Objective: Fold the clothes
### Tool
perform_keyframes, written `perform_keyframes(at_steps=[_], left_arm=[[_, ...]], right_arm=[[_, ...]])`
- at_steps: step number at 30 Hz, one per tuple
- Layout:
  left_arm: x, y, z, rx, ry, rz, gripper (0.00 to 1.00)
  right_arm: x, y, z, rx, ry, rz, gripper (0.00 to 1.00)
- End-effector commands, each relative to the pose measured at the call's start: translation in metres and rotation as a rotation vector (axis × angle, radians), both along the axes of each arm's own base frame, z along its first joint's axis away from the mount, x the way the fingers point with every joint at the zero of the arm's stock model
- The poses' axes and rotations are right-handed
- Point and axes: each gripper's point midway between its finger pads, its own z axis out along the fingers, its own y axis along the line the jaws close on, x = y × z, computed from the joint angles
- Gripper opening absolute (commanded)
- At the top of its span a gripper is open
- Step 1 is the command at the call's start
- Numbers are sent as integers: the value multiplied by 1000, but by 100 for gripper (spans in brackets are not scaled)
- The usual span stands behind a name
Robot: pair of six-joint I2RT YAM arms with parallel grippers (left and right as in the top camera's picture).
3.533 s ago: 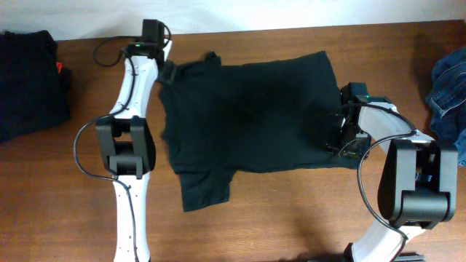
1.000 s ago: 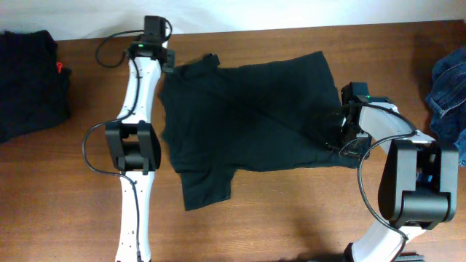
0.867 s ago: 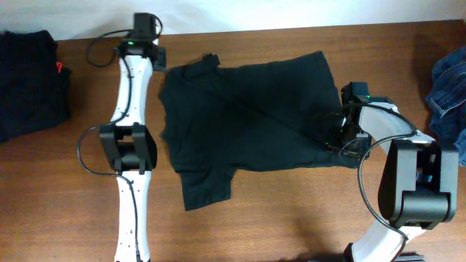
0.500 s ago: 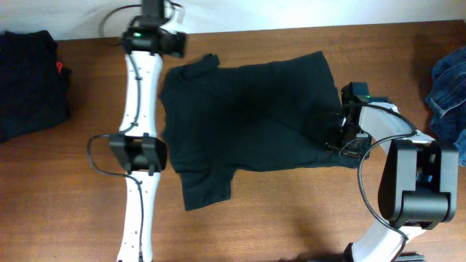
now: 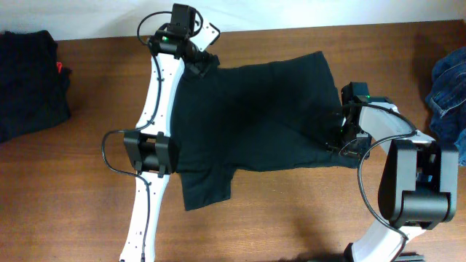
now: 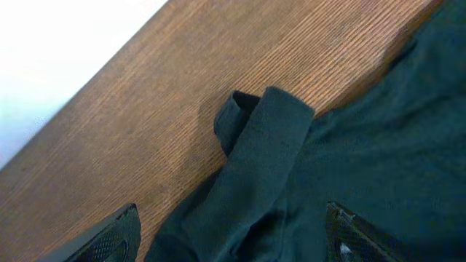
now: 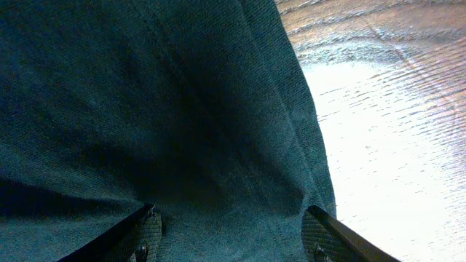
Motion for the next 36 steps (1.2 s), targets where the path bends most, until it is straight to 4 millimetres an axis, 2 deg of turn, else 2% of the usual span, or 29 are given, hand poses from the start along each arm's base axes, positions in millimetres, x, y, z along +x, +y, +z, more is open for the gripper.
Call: perform_keyframes(at_steps=[1,7,10,14,17,19,23,25,28,33,36], left_arm=[[-2,-3,-24,14,31,-42,80],[1,-13,-32,11,20,-56,66],[1,-17,-38,12,22,-61,66],[-2,-24,-54,16,40,-73,71],[-1,-26,-58,16,39,-76,70],[2,-27,-56,13,25,-75,64],[7,-28,-53,7,0,-75,58],[9,-29,-52,5,-8,-75,45],[11,-30,-50,-3,-18,-66,34],[20,-29,-44,-31,-49,-9,29],[33,-15,-39,-33,-88,94,25]], right_arm=[[-10,2,-25,14,50,-16,67],[-10,2,-25,13,50,-16,67],[-10,2,-25,13,50,-16,67],[-10,2,-25,13,50,-16,67],[-10,2,-25,13,50,-16,67],[-10,2,-25,13,50,-16,67],[-10,2,-25,13,50,-16,67],[-10,2,-25,13,50,-16,67],[-10,2,-25,14,50,-16,67],[-10,2,-25,14,50,-16,67],[-10,2,-25,13,50,-16,67]])
